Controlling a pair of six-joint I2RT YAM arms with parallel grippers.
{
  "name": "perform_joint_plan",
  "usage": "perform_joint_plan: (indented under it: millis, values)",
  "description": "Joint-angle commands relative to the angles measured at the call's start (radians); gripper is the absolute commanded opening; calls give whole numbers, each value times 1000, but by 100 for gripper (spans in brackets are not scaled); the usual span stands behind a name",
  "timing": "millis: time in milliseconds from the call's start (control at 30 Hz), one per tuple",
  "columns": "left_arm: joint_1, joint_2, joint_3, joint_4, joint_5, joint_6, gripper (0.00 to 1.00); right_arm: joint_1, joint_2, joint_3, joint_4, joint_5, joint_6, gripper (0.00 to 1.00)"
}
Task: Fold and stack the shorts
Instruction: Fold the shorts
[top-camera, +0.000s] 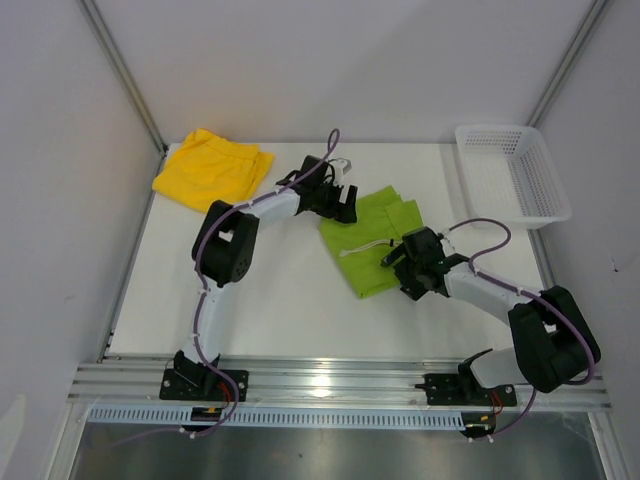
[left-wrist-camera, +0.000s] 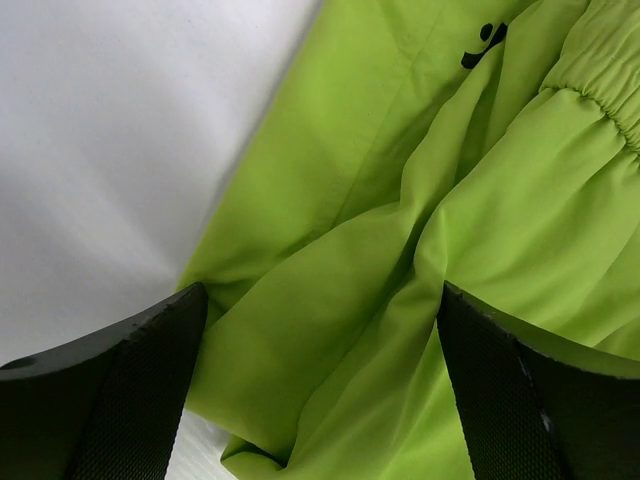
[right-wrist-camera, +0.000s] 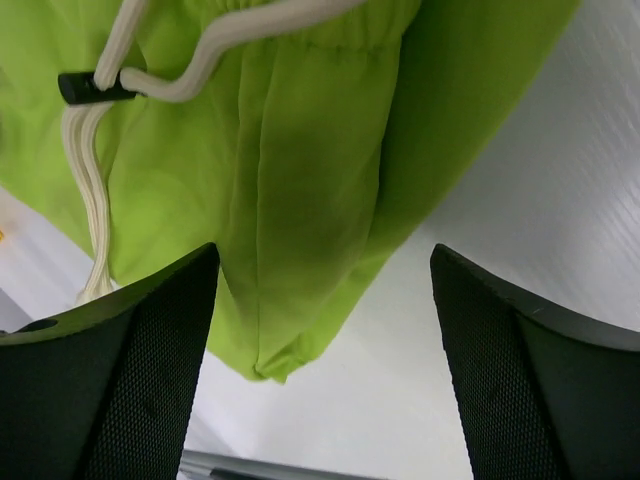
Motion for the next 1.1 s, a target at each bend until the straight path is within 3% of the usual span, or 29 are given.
perform_joint_plan:
  millis: [0, 67, 200, 233, 267, 333, 467, 600, 700, 800, 833, 900, 933, 967, 1000, 1033, 1067]
  values:
    - [14, 21, 58, -10, 20, -29, 94, -14, 36, 11, 78, 76, -16, 85]
    - [17, 30, 53, -2, 34, -38, 91, -30, 55, 9, 93, 73, -20, 80]
    - [19, 22, 21, 20, 37, -67, 70, -60, 93, 8, 119, 70, -43, 60]
    - [20, 13, -24, 44, 37, -73, 65, -68, 94, 8, 124, 65, -53, 53]
    - [20, -8, -39, 53, 11, -84, 55, -85, 96, 9, 131, 63, -72, 38]
    - [25, -34, -115, 96, 0, -112, 47, -103, 99, 11, 128, 62, -105, 20]
    - [39, -119, -262, 202, -24, -187, 29, -151, 130, 59, 137, 10, -250, 12]
    - [43, -250, -437, 334, -83, -335, 12, -182, 209, 175, 190, -215, -535, 15]
    - [42, -376, -732, 467, -159, -467, 13, -182, 288, 280, 162, -312, -653, 22]
    - [23, -475, -848, 541, -259, -576, 15, -182, 357, 374, 142, -346, -698, 28]
    - [2, -528, -923, 538, -317, -590, 15, -179, 374, 397, 139, -352, -727, 35]
    - [-24, -574, -965, 482, -394, -610, 21, -180, 409, 449, 137, -377, -746, 49]
    - [-38, -602, -968, 457, -418, -612, 25, -180, 417, 463, 128, -384, -755, 63]
    - [-38, -610, -968, 439, -431, -621, 43, -179, 423, 475, 124, -385, -755, 68]
    - [-34, -614, -968, 423, -425, -618, 51, -180, 421, 477, 133, -394, -755, 77]
    - [-29, -624, -970, 419, -417, -615, 63, -180, 418, 474, 144, -406, -754, 79]
    - [-24, -628, -968, 418, -408, -606, 69, -180, 414, 471, 151, -417, -751, 80]
